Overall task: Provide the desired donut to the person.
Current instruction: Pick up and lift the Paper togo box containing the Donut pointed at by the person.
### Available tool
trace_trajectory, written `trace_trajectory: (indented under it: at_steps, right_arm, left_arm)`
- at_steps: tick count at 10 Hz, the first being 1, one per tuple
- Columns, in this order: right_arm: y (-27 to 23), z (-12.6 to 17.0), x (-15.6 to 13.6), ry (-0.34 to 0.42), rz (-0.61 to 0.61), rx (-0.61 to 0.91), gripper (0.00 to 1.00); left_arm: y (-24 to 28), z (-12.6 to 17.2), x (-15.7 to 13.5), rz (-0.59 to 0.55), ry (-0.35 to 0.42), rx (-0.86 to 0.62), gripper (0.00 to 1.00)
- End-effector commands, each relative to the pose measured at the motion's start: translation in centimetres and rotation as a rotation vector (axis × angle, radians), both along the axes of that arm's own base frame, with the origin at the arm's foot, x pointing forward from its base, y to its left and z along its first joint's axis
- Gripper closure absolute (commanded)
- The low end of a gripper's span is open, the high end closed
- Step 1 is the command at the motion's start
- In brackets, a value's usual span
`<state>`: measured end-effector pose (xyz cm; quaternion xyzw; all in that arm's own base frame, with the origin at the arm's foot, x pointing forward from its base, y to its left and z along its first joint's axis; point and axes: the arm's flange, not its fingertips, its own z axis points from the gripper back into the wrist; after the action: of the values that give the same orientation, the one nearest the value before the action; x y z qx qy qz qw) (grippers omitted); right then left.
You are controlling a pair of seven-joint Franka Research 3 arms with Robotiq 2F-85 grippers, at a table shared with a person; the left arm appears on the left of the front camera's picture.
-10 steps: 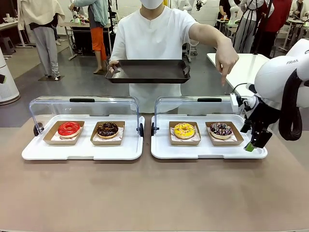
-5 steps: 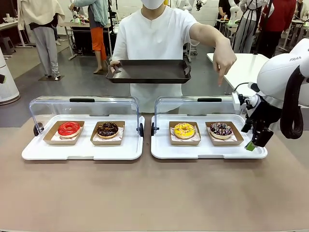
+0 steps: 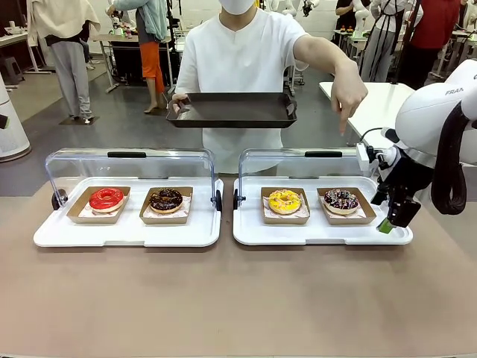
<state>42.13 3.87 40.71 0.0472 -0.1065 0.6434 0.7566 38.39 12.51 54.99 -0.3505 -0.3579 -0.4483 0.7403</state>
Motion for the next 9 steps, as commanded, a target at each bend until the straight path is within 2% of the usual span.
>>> trace_trajectory:
  at_steps: [1, 4, 9]
  right_arm:
    - [0.9, -1.4, 1.5, 0.005, 0.032, -0.061, 0.00]
    - [2.4, -2.2, 5.3, -0.015, 0.086, -0.102, 0.00]
    - [1.5, -4.0, 9.8, 0.006, 0.051, -0.156, 0.00]
  left_arm:
    - [0.0, 0.1, 0.0, 0.000, -0.007, -0.010, 0.00]
    - [0.0, 0.1, 0.0, 0.000, -0.007, -0.010, 0.00]
    - [0.0, 0.1, 0.0, 0.000, -0.007, -0.010, 0.00]
